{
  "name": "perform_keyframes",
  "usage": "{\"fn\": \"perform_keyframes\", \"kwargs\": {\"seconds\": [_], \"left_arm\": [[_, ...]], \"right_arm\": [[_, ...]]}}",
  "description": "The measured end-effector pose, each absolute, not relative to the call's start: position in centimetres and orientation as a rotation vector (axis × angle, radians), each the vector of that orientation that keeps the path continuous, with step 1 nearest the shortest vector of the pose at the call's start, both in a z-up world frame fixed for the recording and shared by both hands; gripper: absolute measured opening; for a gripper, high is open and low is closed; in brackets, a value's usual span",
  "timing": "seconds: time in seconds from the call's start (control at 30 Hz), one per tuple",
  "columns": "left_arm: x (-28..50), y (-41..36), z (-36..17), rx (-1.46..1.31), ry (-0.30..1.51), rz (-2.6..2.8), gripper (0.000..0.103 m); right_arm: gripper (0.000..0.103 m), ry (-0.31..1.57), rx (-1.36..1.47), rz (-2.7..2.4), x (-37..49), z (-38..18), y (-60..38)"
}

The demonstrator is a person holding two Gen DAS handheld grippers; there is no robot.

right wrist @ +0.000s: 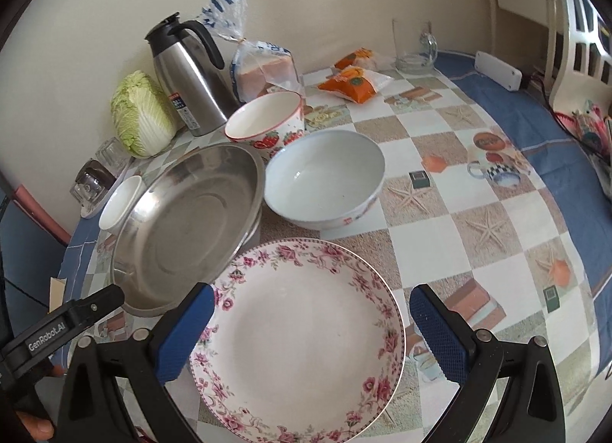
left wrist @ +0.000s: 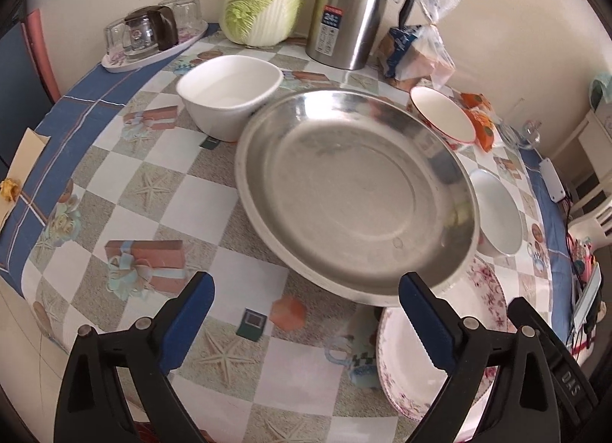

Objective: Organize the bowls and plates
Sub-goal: 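Grasp the rim of the pink-floral plate with both tools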

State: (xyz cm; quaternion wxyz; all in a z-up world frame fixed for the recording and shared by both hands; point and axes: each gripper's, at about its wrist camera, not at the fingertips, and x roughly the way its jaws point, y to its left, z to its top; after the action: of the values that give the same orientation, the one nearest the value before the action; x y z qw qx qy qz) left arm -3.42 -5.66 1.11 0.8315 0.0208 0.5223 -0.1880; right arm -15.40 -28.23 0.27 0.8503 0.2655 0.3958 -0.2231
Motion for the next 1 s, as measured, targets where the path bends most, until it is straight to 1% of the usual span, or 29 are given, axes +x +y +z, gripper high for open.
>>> {"fn": "perform_keyframes", "kwargs": {"seconds": [0.13, 0.37, 0.4, 0.47, 0.5, 0.57, 0.63, 0.67, 0.7, 0.73, 0.77, 0.83, 0.87, 0.93, 0.97, 1.0], "left_arm": [[-3.8, -6.8, 0.3, 0.072, 1.165, -0.445, 0.097], [-4.4, -8.2, -0.5, 0.091, 1.215, -0.499, 0.097], [-4.4, -8.5, -0.7, 0.1, 1.23, -0.498, 0.097], [-4.7, -9.1, -1.1, 0.117, 1.246, -0.497, 0.097], [-4.8, -9.4, -1.2, 0.121, 1.25, -0.495, 0.097], [-5.0, -9.8, -1.4, 0.116, 1.259, -0.5, 0.097], [-5.1, -10.2, -1.7, 0.108, 1.273, -0.508, 0.095], [-5.1, -10.5, -1.9, 0.106, 1.283, -0.513, 0.089], [-5.1, -10.7, -2.1, 0.106, 1.29, -0.516, 0.085], [-5.2, -10.9, -2.4, 0.108, 1.299, -0.517, 0.075], [-5.1, -11.1, -2.6, 0.111, 1.309, -0.517, 0.068], [-5.1, -11.4, -3.0, 0.106, 1.329, -0.523, 0.065], [-5.0, -11.6, -3.2, 0.099, 1.338, -0.528, 0.062], [-4.9, -11.8, -3.7, 0.085, 1.355, -0.53, 0.055], [-4.8, -12.0, -3.9, 0.081, 1.364, -0.528, 0.052], [-4.7, -12.1, -4.2, 0.078, 1.373, -0.525, 0.05]], "right_arm": [[0.103, 0.889, 0.658, -0.471, -15.7, -1.4, -29.5], [0.103, 0.954, 0.723, -0.496, -16.1, -3.1, -30.7], [0.102, 0.956, 0.732, -0.499, -16.2, -3.2, -30.9], [0.097, 0.956, 0.747, -0.503, -16.3, -3.4, -31.2], [0.091, 0.951, 0.754, -0.499, -16.4, -3.5, -31.3], [0.085, 0.945, 0.772, -0.491, -16.5, -3.7, -31.5], [0.07, 0.947, 0.783, -0.483, -16.6, -4.0, -31.6], [0.067, 0.953, 0.787, -0.482, -16.6, -4.1, -31.6], [0.06, 0.957, 0.79, -0.483, -16.6, -4.3, -31.7], [0.05, 0.959, 0.797, -0.483, -16.7, -4.4, -31.8], [0.046, 0.96, 0.807, -0.482, -16.9, -4.6, -31.9], [0.039, 0.96, 0.823, -0.482, -17.1, -4.8, -32.3], [0.037, 0.957, 0.829, -0.48, -17.2, -4.9, -32.4], [0.028, 0.957, 0.831, -0.488, -17.4, -5.0, -32.6], [0.026, 0.957, 0.831, -0.492, -17.5, -5.1, -32.7], [0.022, 0.958, 0.832, -0.496, -17.6, -5.1, -32.8]]}}
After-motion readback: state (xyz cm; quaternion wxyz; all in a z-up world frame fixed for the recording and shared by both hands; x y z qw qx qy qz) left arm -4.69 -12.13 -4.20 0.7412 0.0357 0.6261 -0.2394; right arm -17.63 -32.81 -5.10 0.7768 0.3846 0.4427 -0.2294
